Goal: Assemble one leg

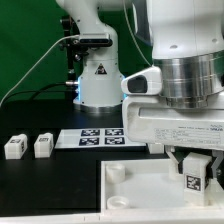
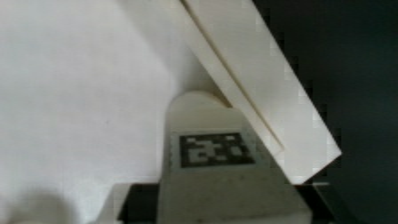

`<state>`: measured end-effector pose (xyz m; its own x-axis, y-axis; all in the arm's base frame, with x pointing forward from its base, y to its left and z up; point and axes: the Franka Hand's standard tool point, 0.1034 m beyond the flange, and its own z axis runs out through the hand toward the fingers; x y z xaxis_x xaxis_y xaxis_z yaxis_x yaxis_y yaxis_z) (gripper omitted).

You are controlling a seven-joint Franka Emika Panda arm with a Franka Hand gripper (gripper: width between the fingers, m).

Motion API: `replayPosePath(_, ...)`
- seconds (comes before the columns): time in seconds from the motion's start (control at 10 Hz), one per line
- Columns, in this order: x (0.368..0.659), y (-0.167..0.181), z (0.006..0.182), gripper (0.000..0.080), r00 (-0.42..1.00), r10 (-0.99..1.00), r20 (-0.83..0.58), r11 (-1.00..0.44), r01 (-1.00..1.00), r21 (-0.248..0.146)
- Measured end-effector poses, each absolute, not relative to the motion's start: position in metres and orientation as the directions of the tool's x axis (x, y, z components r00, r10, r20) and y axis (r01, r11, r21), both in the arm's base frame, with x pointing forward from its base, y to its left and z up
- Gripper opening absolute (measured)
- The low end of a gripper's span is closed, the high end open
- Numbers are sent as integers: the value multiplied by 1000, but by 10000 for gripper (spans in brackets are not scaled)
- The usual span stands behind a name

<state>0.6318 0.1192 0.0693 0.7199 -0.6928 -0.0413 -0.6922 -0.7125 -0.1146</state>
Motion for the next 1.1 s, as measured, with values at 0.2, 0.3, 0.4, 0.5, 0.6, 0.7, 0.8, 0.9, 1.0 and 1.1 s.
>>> replayPosePath(0.2,630,123,68,294,529,-846,-64,-522,-847,-97)
replayPosePath(0.3,631,123,68,294,417,-906,-72,-410,-907,-98)
replayPosePath(0.4,631,120,67,295,377,-923,-80,-367,-923,-115)
replayPosePath(0.5,631,120,67,295,373,-925,-77,-362,-924,-122)
replayPosePath(0.6,631,120,67,295,373,-925,-77,-363,-924,-122)
replayPosePath(0.7,631,120,67,295,373,-925,-77,-363,-924,-122)
replayPosePath(0.8,631,120,67,295,376,-923,-76,-366,-923,-123)
replayPosePath(0.9,631,120,67,379,377,-923,-76,-367,-922,-122)
replayPosePath(1.0,631,120,67,379,378,-923,-76,-368,-922,-122)
replayPosePath(1.1,630,120,67,516,404,-912,-73,-394,-911,-124)
